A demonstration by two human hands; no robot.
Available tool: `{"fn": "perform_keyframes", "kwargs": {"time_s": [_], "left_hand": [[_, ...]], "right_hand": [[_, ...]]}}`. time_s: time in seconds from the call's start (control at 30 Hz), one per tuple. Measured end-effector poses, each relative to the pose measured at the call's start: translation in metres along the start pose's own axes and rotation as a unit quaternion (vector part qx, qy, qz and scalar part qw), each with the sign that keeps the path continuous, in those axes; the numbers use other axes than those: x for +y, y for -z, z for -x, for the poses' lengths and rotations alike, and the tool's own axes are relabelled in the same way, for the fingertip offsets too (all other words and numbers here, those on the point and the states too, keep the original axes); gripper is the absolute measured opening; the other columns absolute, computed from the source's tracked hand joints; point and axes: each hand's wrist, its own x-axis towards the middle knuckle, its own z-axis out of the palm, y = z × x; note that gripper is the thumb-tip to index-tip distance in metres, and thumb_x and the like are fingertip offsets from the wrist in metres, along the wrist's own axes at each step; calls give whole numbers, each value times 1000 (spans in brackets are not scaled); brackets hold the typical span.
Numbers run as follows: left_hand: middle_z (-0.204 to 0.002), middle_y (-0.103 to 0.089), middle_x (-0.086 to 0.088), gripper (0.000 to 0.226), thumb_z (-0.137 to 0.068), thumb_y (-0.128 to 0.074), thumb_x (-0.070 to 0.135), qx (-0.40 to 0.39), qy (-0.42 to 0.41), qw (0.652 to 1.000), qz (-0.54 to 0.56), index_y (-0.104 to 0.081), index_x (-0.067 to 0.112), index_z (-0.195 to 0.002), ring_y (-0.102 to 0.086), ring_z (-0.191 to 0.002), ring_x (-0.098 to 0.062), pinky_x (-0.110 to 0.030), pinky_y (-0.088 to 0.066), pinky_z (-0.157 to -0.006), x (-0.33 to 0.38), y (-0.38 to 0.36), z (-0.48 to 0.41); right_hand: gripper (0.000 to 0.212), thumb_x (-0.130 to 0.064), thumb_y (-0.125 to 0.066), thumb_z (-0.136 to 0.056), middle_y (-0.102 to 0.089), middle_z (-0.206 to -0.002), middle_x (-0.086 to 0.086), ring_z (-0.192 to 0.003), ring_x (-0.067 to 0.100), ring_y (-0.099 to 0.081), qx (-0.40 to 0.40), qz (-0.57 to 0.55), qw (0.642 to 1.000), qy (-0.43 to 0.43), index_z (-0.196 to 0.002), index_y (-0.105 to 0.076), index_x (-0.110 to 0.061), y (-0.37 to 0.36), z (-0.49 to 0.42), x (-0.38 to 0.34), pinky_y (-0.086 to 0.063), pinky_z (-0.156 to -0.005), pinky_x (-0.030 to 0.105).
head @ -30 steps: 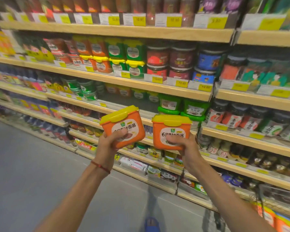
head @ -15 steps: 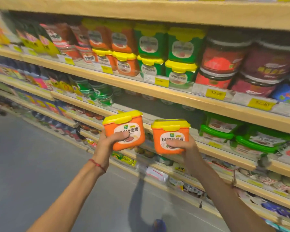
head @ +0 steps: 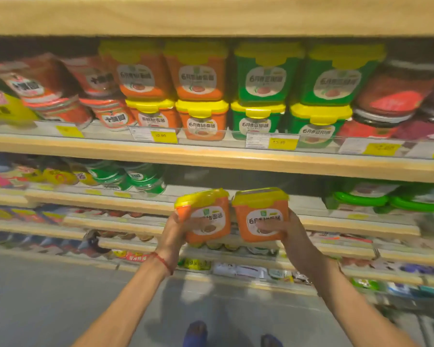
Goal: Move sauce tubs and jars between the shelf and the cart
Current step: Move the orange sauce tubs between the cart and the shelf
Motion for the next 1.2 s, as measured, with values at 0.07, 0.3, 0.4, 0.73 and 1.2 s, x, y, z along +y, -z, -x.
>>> {"fn": "perform_keyframes", "kwargs": {"time_s": [0.07,0.3,0.4,0.73,1.2], "left_hand": [[-102,-77,-17,69,-41,-88,25,-39,27,999,0,-73,7,-105,-74,-88,-32,-42,-61,-73,4,15,-9],[-89,-79,-7,55,-36,-90,20,-100,29,994,-32,-71,20,-88,-76,-80,-26,-33,-61,-60,23,54,-24],[-100,-77,-5,89,-31,-92,16,-95,23,994,-49,-58,16,-113,-76,-87,-23,-34,-61,-65,26,63,-30],[-102,-77,-11,95,-40,-93,8,-97,-10,993,-67,-55,-1,-126,-76,-88,-26,-32,-60,-64,7,68,-45],[-102,-70,-6,76,-56,-97,14,-27,-78,992,-99,-49,6,-115,-72,-80,-15,-19,-56,-58,16,59,-107]], "right_hand": [[61,-16,-83,-58,-79,-109,15,-99,33,-76,10,-22,1000,9,-118,-73,-12,-17,6,5,-62,-79,40],[68,-20,-85,-39,-79,-93,14,-84,28,-74,90,-58,994,4,-105,-76,-8,-59,14,21,-59,-68,34],[76,-25,-86,-40,-79,-96,14,-84,27,-75,93,-51,994,12,-113,-73,-7,-64,15,23,-59,-65,32],[67,-28,-87,-48,-79,-104,17,-92,29,-76,79,-45,994,54,-111,-76,-8,-62,2,39,-61,-83,40],[84,-39,-89,-48,-80,-106,16,-92,27,-78,98,7,991,91,-120,-71,-2,-61,-48,47,-59,-79,35]]}}
